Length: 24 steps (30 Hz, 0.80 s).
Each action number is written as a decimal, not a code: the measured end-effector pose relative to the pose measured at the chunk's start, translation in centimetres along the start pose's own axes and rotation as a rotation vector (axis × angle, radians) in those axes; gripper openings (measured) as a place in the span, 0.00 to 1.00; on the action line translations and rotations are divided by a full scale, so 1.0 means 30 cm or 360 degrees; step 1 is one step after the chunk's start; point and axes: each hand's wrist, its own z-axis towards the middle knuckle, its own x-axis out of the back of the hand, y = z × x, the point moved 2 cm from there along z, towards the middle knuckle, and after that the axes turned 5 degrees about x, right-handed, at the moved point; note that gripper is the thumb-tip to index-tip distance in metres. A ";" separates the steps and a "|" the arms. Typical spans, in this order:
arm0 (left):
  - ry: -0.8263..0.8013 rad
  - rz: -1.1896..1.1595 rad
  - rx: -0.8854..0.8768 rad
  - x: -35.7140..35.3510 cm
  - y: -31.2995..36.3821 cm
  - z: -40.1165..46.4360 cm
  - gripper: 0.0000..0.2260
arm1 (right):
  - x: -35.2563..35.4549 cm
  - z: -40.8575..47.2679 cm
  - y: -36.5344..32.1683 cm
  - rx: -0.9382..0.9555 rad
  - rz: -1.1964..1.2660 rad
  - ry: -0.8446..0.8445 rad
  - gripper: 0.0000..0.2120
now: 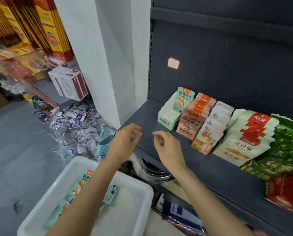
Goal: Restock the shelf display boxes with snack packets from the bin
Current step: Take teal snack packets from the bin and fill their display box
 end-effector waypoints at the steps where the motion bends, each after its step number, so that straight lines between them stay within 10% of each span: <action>1: -0.0004 -0.0002 0.0045 0.031 -0.070 -0.036 0.07 | -0.066 -0.033 -0.014 -0.0036 0.0015 -0.0033 0.13; 9: -0.0289 0.0265 0.0559 0.198 -0.705 -0.271 0.12 | -0.615 -0.273 -0.046 -0.0448 0.0071 -0.0139 0.13; 24: -0.0872 0.0741 0.0349 0.092 -1.023 -0.455 0.26 | -1.010 -0.429 0.123 -0.0532 -0.0669 -0.0986 0.27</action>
